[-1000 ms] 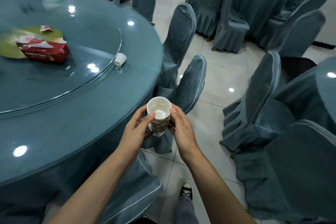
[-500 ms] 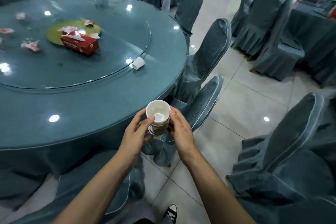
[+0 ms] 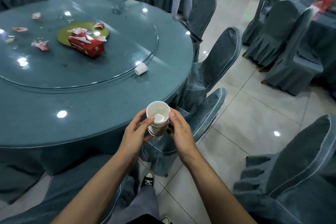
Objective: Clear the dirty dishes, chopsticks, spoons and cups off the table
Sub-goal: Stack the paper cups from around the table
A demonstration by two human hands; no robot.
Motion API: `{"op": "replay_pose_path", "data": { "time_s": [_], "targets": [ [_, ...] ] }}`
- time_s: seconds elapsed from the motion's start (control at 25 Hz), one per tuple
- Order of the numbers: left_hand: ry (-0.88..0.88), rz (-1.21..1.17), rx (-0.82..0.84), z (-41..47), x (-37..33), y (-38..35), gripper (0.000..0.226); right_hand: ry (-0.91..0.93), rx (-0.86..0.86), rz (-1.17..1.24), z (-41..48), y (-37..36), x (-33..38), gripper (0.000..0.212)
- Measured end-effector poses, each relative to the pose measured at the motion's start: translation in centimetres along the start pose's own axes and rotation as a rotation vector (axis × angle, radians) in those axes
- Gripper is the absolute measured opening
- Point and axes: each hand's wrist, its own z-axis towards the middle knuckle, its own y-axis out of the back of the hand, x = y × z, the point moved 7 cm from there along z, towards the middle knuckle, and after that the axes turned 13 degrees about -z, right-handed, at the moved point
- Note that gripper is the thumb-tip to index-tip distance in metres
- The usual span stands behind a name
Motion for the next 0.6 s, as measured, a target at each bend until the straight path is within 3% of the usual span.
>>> {"op": "replay_pose_path", "data": {
  "time_s": [0.24,0.36,0.6],
  "targets": [
    [-0.018,-0.046,-0.017,4.9,-0.7,-0.6,0.029,-0.044,0.058,-0.041,5.4,-0.2,0.1,0.041],
    [-0.019,-0.061,-0.04,8.4,-1.8,0.1,0.028,-0.086,0.09,0.014,9.2,-1.2,0.3,0.029],
    [-0.008,-0.073,-0.147,15.2,-4.0,3.3,0.027,-0.146,0.17,0.018,16.7,-5.5,0.9,0.024]
  ]
}}
